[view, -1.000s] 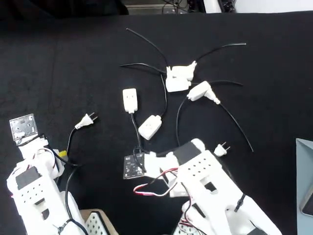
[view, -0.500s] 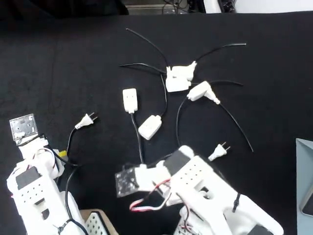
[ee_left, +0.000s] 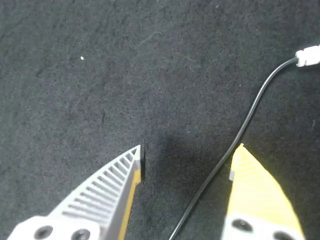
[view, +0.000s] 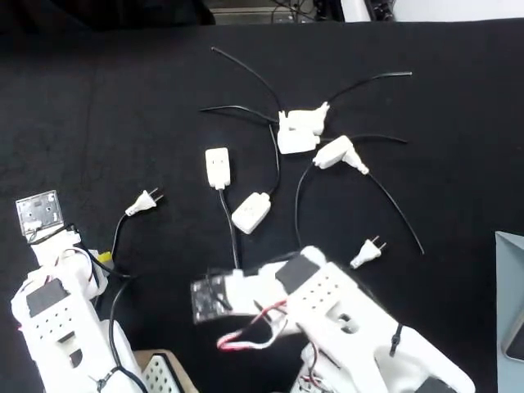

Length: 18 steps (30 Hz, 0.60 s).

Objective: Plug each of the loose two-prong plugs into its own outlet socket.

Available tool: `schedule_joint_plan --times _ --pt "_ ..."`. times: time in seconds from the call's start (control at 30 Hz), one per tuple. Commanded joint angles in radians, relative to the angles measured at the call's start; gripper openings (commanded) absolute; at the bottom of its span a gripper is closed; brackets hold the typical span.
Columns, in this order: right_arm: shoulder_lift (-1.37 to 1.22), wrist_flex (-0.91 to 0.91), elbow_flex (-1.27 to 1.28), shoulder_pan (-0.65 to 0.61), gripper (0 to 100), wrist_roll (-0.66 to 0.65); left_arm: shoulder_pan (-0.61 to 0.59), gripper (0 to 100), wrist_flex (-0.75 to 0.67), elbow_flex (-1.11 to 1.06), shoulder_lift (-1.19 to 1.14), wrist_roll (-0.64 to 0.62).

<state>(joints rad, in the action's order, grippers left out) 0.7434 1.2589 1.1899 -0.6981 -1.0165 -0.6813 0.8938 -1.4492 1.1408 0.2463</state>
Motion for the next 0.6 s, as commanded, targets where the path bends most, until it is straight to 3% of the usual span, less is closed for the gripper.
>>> schedule_joint_plan --times 0.0,0.13,0.4,0.5,0.57 --pt "0.007 -0.008 -0.125 0.057 1.1 0.002 -0.010 29 -0.018 0.024 0.014 -0.006" --pt "0.007 -0.152 -0.168 0.058 1.1 0.184 -0.010 29 -0.018 0.024 0.014 -0.006" --pt "0.007 -0.661 -0.101 0.063 1.1 0.466 -0.010 29 -0.018 0.024 0.014 -0.006" --pt "0.012 -0.671 -0.097 0.086 2.7 0.499 -0.010 29 -0.018 0.024 0.014 -0.006" --pt "0.013 -0.628 -0.107 0.115 8.9 0.502 -0.010 29 -0.018 0.024 0.014 -0.006"
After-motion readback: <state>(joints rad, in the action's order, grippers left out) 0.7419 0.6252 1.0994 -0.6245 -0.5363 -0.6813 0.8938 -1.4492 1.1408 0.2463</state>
